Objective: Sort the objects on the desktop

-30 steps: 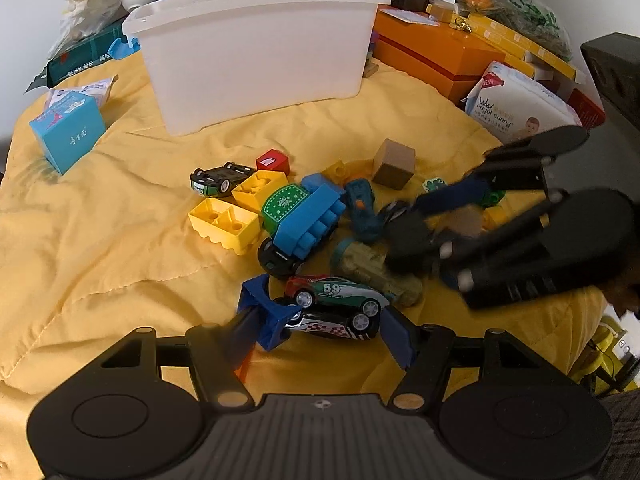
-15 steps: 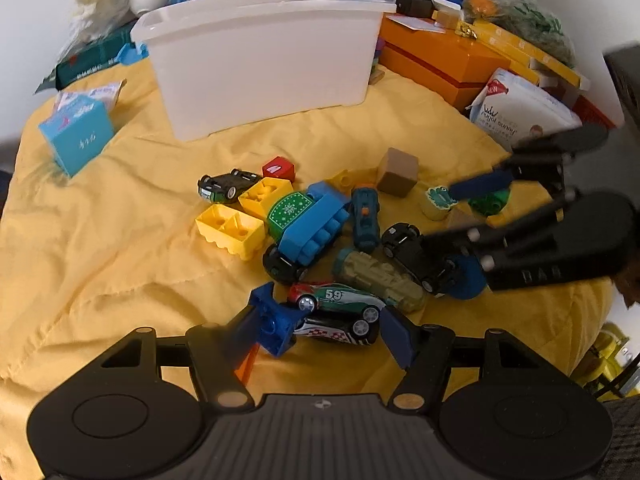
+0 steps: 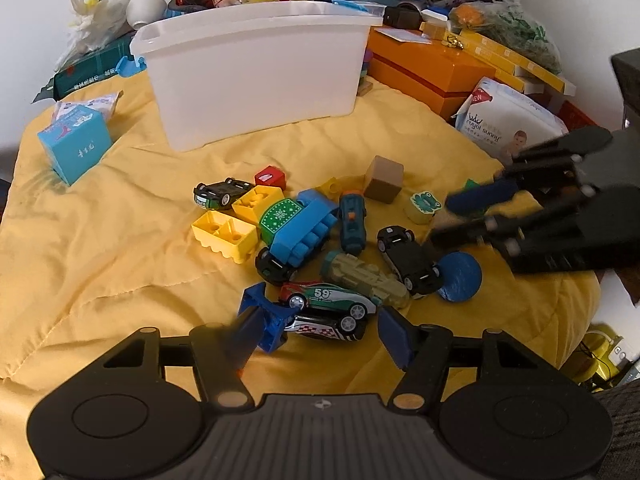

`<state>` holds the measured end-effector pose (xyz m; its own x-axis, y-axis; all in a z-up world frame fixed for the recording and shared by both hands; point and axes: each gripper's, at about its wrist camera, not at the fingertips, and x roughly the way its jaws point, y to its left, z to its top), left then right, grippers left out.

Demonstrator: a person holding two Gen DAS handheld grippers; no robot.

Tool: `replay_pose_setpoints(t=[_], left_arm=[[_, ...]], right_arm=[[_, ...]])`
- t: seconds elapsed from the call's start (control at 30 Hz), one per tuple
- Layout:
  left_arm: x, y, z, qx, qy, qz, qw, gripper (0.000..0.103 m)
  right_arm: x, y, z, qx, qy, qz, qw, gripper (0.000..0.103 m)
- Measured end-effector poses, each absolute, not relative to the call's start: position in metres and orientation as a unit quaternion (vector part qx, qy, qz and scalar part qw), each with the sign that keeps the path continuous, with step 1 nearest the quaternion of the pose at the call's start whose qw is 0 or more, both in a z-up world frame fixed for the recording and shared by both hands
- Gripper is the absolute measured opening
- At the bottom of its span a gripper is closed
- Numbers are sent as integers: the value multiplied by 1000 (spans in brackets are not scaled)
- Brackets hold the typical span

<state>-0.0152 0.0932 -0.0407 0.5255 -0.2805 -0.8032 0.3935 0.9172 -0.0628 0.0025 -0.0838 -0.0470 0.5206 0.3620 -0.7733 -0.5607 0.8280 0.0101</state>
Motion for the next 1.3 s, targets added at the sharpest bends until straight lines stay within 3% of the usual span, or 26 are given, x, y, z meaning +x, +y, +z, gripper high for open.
replay_pose_setpoints(t=[0.2, 0.47, 0.8, 0.83, 0.9, 1.03, 1.17, 1.3], left_arm=[[-14, 89, -42, 66, 447, -196, 870, 66], [-15, 82, -42, 76, 452, -208, 864, 62], [-8, 58, -65, 151, 447, -214, 855, 61], [-6, 60, -67, 163, 448, -202, 856, 59], [-2, 69, -61, 150, 453, -196, 857, 40], [-8, 100, -46, 83, 476, -222, 847, 33], [-22, 114, -46, 90, 493, -233, 833, 34], [-31, 123, -43, 72, 482, -211, 847, 51]], right_arm=[[0, -58, -61, -97, 445, 273, 848, 37], [-18, -23, -69, -246, 392, 272, 844, 39], [-8, -35, -77, -227, 404, 256, 849, 26], [-9, -33, -77, -227, 403, 258, 848, 26], [-11, -34, -75, -228, 401, 264, 847, 25], [-19, -44, -67, -197, 412, 283, 843, 22], [-22, -55, -68, -160, 446, 307, 825, 22], [-28, -55, -71, -188, 448, 302, 820, 25]])
